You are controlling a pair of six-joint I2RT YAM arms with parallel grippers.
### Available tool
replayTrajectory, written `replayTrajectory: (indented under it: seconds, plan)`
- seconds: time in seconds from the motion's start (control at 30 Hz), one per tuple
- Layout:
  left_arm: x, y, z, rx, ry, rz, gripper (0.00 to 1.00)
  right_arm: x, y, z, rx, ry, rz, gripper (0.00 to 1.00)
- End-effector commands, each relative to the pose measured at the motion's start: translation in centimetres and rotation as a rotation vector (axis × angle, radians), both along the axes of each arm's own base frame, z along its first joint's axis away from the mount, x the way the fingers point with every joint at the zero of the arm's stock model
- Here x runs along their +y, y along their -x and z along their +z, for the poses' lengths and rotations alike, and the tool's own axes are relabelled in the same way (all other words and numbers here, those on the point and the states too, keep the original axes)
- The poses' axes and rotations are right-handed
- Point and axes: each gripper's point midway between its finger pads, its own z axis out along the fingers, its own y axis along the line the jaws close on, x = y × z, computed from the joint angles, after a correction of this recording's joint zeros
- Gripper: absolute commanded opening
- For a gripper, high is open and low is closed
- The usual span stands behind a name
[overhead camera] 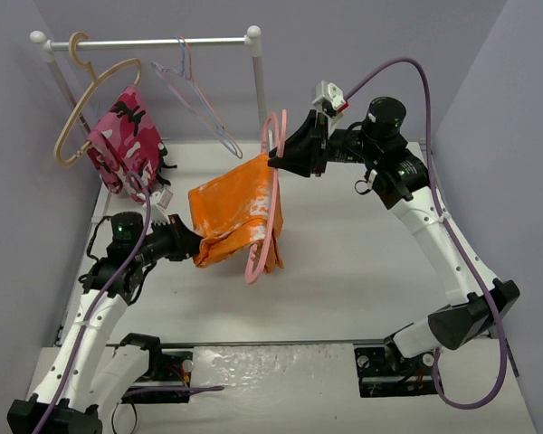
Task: Place the trousers on the hanger
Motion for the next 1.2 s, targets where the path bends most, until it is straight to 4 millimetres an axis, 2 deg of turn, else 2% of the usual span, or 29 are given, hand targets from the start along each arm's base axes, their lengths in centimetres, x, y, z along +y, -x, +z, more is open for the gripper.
replayTrajectory:
  seconds: [0.0, 0.2, 0.4, 0.47, 0.5, 0.63, 0.73, 0.83, 0.93, 1.03, 1.17]
  plan:
    - [-1.3, -3.2, 1.2, -0.112, 0.047, 0.04, 0.0, -1.0, 3.2, 10.6, -0.296, -0.185, 0.005, 0.0]
    - [-7.2, -3.7, 0.4, -0.141, 0.087, -0.076, 0.02, -0.4, 4.2, 12.2, -0.307, -0.228, 0.023, 0.0]
    - [-11.3, -3.7, -1.4, -0.121, 0.129, -0.166, 0.17, 0.0, 5.1, 12.6, -0.306, -0.243, 0.052, 0.0]
    - [-12.4, -3.8, -1.0, -0.138, 0.144, -0.189, 0.24, 0.2, 5.3, 12.5, -0.303, -0.244, 0.057, 0.0]
    - [-13.0, -4.1, -0.5, -0.156, 0.15, -0.192, 0.32, 0.3, 5.3, 12.4, -0.3, -0.242, 0.058, 0.0]
    - [-15.3, -4.4, 0.7, -0.192, 0.164, -0.234, 0.52, 0.8, 5.5, 11.8, -0.277, -0.24, 0.059, 0.0]
    - [-16.4, -4.8, 2.1, -0.227, 0.18, -0.245, 0.64, 0.9, 5.4, 11.3, -0.26, -0.232, 0.046, 0.0]
    - [-16.4, -5.0, 3.0, -0.242, 0.177, -0.231, 0.71, 1.1, 4.7, 10.4, -0.25, -0.21, 0.01, 0.0]
    - [-15.2, -5.0, 2.7, -0.219, 0.121, -0.182, 0.73, 1.0, 4.1, 9.9, -0.257, -0.19, -0.024, 0.0]
    - [-11.9, -4.5, 1.9, -0.171, -0.013, -0.077, 0.75, 0.6, 3.3, 9.4, -0.262, -0.164, -0.074, 0.0]
    - [-6.5, -4.1, 3.2, -0.196, -0.177, 0.092, 0.78, 0.3, 2.7, 8.5, -0.255, -0.128, -0.122, 0.0]
